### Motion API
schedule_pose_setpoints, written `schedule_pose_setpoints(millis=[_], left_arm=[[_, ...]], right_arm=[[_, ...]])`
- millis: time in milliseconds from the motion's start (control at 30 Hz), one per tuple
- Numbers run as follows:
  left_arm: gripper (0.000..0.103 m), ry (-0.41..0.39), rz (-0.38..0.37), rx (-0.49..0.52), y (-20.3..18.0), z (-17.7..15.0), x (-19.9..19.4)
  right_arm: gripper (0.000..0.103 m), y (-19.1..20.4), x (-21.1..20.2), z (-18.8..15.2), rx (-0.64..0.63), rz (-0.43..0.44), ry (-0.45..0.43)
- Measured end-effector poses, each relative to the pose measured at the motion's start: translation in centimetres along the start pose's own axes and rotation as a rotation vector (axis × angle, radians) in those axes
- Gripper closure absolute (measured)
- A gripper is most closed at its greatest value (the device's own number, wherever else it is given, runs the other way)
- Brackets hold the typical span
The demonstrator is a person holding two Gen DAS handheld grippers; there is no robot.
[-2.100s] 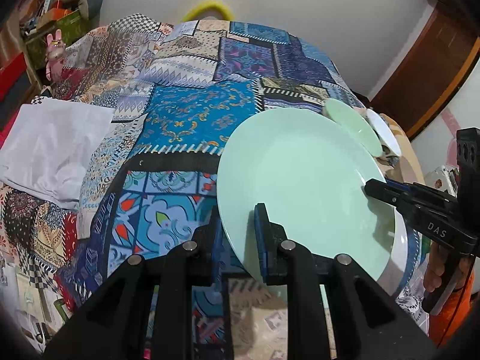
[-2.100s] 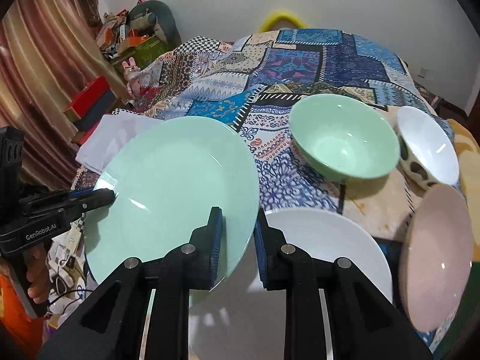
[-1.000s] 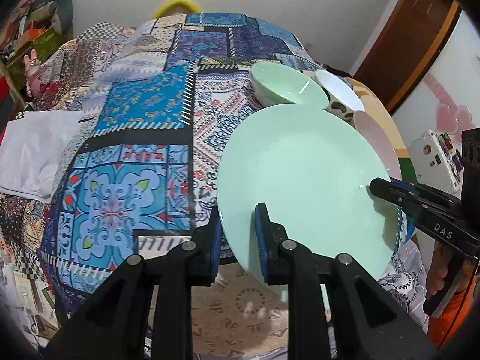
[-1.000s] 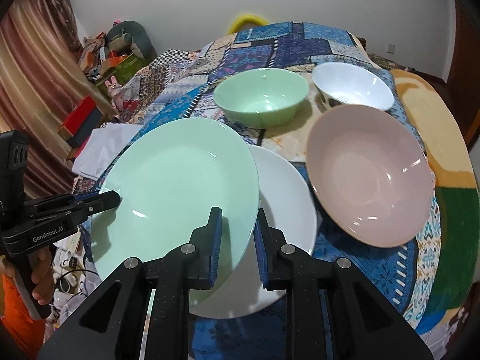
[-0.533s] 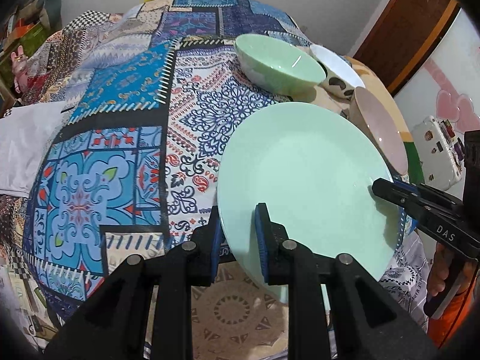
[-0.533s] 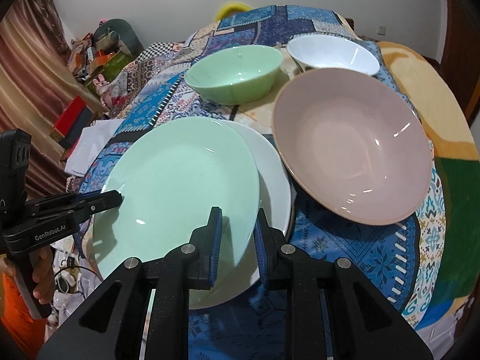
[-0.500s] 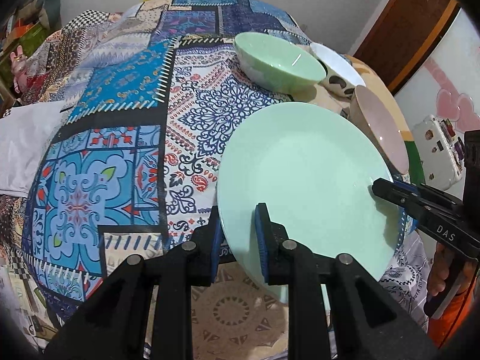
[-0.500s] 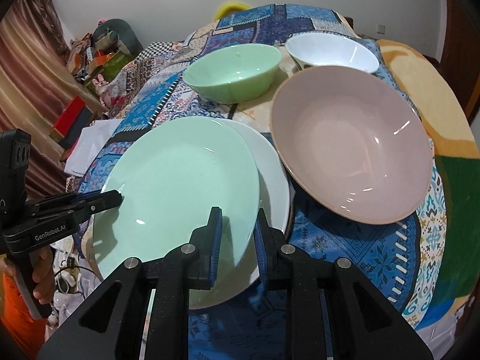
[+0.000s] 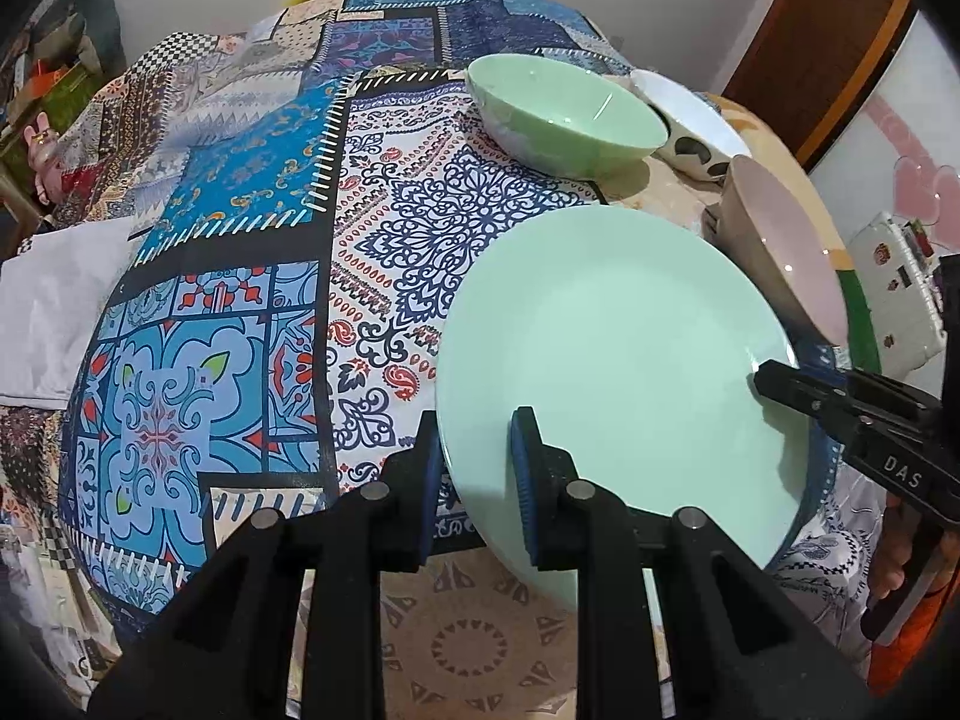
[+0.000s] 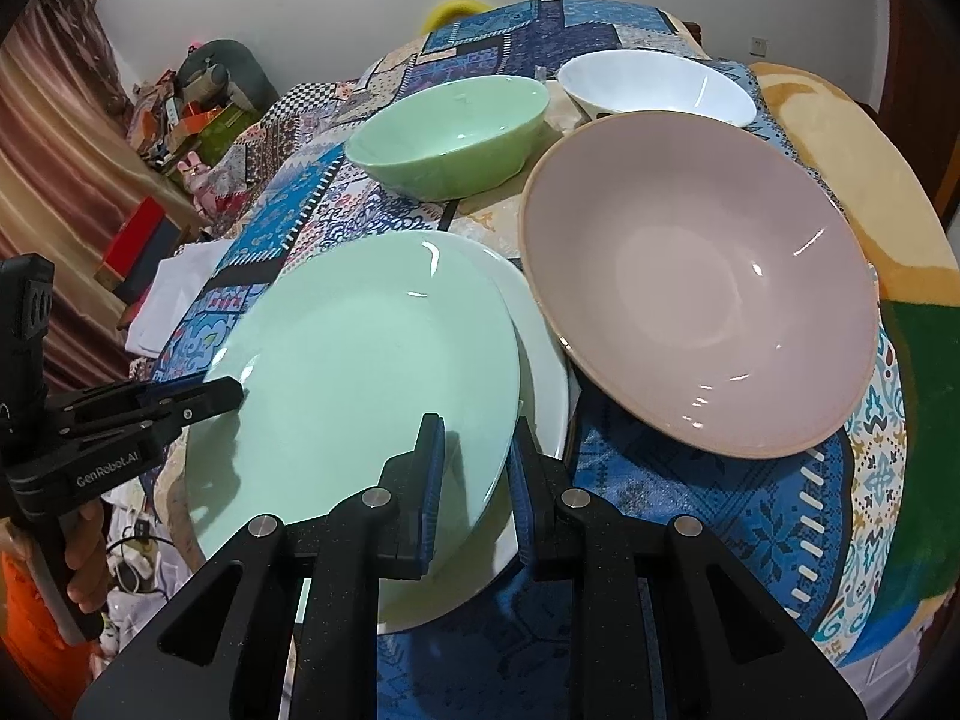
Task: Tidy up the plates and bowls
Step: 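Lower the mint green plate onto the white plate and open both tools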
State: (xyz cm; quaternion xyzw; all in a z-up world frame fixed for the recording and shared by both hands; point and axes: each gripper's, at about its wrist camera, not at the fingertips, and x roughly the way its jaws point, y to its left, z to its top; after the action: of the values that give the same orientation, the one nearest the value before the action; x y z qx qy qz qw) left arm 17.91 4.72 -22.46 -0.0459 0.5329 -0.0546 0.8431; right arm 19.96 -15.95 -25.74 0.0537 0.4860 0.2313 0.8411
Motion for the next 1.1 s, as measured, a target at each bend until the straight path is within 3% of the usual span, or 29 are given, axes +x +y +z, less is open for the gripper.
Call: schedule_pose_setpoints(millis=[200, 467, 600, 767, 833, 900, 1100], left_arm=[[0.079, -0.001, 0.058, 0.04, -1.0, 0.0, 0.5], [0.075, 0.003, 0.032, 0.028, -0.8, 0.1, 0.5], [0.063, -0.031, 0.023, 0.034, -1.0, 0.1, -0.9], [0.05, -0.111, 0.044, 0.072, -1.9, 0.4, -3.5], [0.047, -0.143, 0.04, 0.093, -2.6, 0.7, -4.6], [0.04, -0.172, 0.034, 0.11, -3.5, 1.0, -5.5], [0.026, -0.221, -0.003, 0.14, -6.1, 2.3, -7.0]], right_arm=[[0.084, 0.1, 0.0, 0.0, -0.011, -0.012, -0.002], [0.084, 0.1, -0.9, -0.1, -0.032, -0.03, -0.016], [0.084, -0.3, -2.5, 0.2, -0.045, -0.058, -0.058], [0.07, -1.0, -5.0, 0.8, -0.04, -0.093, -0.133], [0.056, -1.4, -5.9, 1.0, -0.029, -0.107, -0.168], [0.051, -2.0, -6.7, 1.1, -0.018, -0.119, -0.195], [0.046, -3.6, -8.0, 1.4, 0.002, -0.165, -0.239]])
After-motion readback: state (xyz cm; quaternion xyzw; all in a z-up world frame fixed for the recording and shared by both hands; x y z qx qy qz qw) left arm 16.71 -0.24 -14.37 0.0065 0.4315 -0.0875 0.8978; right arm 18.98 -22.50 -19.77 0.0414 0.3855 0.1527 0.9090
